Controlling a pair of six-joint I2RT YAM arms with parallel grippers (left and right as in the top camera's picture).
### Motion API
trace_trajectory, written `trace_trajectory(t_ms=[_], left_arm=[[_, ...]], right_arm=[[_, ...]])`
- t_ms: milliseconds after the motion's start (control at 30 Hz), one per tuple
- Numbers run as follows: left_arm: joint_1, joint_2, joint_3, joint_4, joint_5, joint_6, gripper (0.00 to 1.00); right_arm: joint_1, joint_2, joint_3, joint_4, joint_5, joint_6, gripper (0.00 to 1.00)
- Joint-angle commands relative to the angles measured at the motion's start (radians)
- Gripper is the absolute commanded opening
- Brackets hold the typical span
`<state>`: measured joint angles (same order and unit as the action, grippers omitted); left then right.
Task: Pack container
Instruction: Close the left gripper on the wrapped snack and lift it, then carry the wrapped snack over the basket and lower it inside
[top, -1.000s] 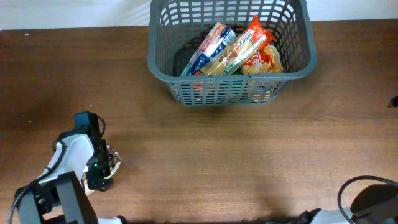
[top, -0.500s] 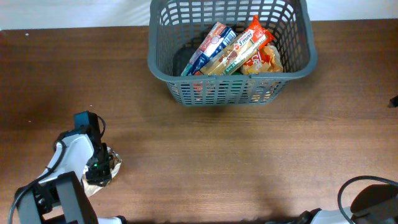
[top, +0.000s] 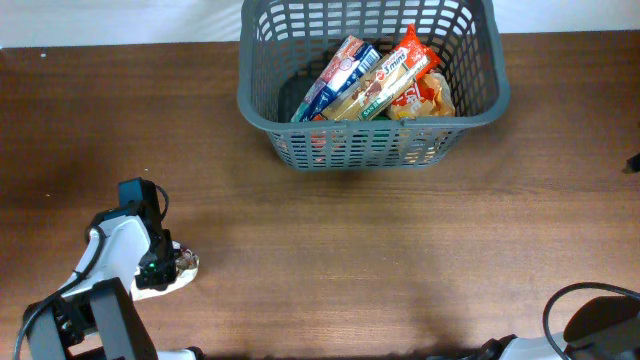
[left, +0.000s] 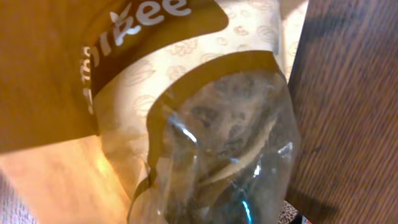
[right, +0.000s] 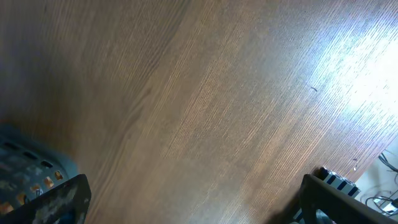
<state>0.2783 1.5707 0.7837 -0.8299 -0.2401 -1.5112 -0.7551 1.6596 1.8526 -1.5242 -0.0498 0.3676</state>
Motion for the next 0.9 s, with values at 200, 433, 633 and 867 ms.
trace_trajectory(t_ms=[200, 433, 633, 867], left_arm=[[0.005, -0.103, 0.176, 0.007, 0.063, 0.531, 0.02], [-0.010, -0.312, 0.473, 0.106, 0.261, 0.956, 0.02], [-0.139, -0.425, 0.644, 0.464, 0.684, 1.229, 0.02], [-0.417, -0.408, 0.659, 0.735, 0.697, 1.229, 0.02]], right_arm=[[-0.005, -0.013, -0.003, 0.001, 0.001, 0.011, 0.98], [-0.005, -0.013, -0.003, 0.001, 0.002, 0.011, 0.99], [-0.005, -0.013, -0.003, 0.001, 0.002, 0.011, 0.99], [-0.005, -0.013, -0.003, 0.001, 0.002, 0.011, 0.99]])
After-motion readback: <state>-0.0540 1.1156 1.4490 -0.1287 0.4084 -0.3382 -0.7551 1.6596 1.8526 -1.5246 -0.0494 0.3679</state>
